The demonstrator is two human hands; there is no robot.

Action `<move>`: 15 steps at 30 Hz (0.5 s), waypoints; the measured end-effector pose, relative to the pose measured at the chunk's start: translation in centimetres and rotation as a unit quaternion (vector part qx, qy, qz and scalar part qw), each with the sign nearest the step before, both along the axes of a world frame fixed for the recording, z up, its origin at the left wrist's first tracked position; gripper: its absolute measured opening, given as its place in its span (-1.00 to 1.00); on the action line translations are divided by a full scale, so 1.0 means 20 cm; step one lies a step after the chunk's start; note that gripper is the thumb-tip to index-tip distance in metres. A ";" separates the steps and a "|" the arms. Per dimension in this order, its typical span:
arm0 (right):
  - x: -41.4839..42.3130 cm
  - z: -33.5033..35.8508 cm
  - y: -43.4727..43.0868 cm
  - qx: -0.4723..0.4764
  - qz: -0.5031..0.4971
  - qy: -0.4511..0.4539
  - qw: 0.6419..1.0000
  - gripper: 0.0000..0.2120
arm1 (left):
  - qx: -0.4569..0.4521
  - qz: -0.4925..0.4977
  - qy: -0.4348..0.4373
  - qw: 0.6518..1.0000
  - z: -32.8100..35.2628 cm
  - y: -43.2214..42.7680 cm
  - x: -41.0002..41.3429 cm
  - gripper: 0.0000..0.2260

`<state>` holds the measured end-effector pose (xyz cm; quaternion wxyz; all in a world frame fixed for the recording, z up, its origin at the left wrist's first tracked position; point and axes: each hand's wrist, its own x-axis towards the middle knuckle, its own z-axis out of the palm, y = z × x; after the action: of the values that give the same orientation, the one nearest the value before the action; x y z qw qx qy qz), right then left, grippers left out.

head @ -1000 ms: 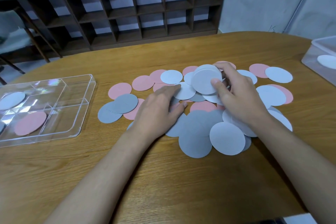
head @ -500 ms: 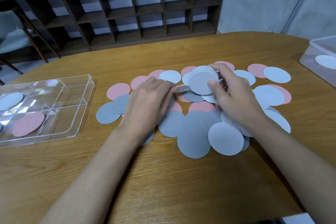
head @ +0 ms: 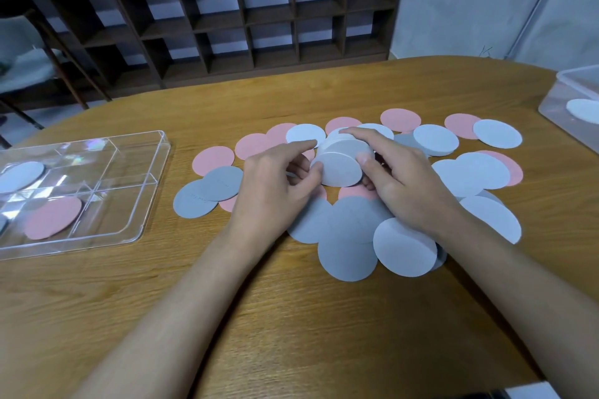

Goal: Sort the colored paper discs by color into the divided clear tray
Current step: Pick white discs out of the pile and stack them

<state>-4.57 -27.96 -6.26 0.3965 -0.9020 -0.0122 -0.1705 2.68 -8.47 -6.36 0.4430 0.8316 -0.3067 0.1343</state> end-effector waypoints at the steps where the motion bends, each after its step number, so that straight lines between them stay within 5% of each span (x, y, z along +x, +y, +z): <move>1: 0.00 0.00 0.00 0.012 0.001 0.006 1.000 -0.60 | 0.003 0.001 -0.004 1.000 0.00 0.00 0.00 -0.71; 6: 0.00 -0.01 0.01 0.036 0.014 0.046 0.998 -0.53 | -0.002 0.015 -0.012 1.000 -0.02 0.00 0.00 -0.76; 15: 0.01 -0.06 0.03 -0.166 -0.010 0.008 0.986 -0.44 | 0.063 0.017 -0.047 0.997 -0.04 -0.01 0.00 -0.76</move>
<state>-4.37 -27.44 -7.53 0.2393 -0.9567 -0.0283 -0.1631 2.73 -8.77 -7.17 0.3721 0.8559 -0.3207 0.1613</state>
